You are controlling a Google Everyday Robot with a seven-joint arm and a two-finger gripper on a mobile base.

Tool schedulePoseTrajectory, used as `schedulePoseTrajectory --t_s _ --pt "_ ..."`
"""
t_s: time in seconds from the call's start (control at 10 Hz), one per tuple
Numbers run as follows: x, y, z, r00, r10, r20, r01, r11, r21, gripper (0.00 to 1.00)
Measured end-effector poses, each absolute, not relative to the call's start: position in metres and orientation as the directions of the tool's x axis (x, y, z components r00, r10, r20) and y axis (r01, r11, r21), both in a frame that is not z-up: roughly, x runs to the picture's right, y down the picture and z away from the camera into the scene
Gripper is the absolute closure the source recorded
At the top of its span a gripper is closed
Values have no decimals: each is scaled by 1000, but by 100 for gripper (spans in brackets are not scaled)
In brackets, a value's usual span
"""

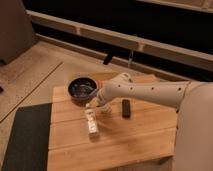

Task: Place the white sponge in the ceramic cup

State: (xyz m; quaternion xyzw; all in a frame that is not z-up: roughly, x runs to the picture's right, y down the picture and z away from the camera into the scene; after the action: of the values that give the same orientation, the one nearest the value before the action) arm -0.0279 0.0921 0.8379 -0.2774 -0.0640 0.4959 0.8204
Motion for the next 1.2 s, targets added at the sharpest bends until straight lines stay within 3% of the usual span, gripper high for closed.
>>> schedulePoseTrajectory --t_s 0.7,1.2 --pt "-2 63 830 508 837 -205 -814 388 -432 40" --pt "-28 64 826 474 868 -149 -783 338 -522 40"
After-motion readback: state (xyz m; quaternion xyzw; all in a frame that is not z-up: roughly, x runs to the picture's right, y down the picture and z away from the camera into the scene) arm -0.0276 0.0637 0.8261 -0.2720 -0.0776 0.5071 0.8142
